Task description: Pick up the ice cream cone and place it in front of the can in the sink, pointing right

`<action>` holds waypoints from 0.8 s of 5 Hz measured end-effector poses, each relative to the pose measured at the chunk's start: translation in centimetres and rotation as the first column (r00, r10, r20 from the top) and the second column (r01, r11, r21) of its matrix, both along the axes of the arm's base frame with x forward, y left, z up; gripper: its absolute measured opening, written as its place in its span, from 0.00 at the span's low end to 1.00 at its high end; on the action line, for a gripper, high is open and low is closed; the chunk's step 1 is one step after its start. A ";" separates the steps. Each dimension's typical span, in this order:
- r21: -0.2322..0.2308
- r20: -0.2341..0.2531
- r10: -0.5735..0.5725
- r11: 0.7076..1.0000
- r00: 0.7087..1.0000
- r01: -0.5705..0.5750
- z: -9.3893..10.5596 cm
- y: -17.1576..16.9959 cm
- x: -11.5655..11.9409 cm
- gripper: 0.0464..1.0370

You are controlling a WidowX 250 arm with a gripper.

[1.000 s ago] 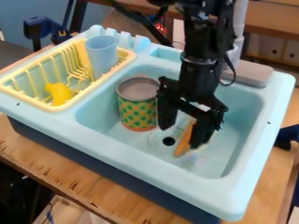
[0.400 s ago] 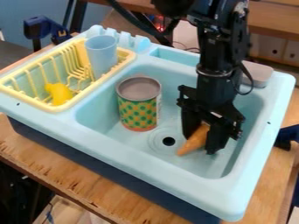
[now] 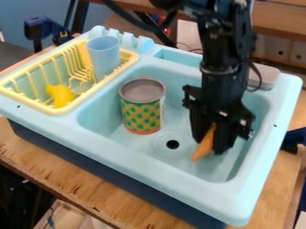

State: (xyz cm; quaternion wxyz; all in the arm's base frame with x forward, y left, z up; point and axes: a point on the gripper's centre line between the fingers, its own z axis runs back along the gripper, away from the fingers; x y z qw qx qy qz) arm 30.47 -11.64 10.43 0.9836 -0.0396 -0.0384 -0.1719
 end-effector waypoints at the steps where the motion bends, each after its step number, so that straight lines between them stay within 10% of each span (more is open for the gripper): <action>1: -0.021 0.084 0.125 0.992 0.989 -0.124 3.0 0.0 -0.5 0.48; 2: -0.135 0.159 0.370 0.926 0.915 -0.351 5.8 0.0 -1.2 0.48; 3: -0.235 0.120 0.595 0.795 0.795 -0.559 6.2 -0.1 -2.2 0.48; 4: -0.236 0.090 0.785 0.615 0.613 -0.753 4.7 0.3 -3.4 0.48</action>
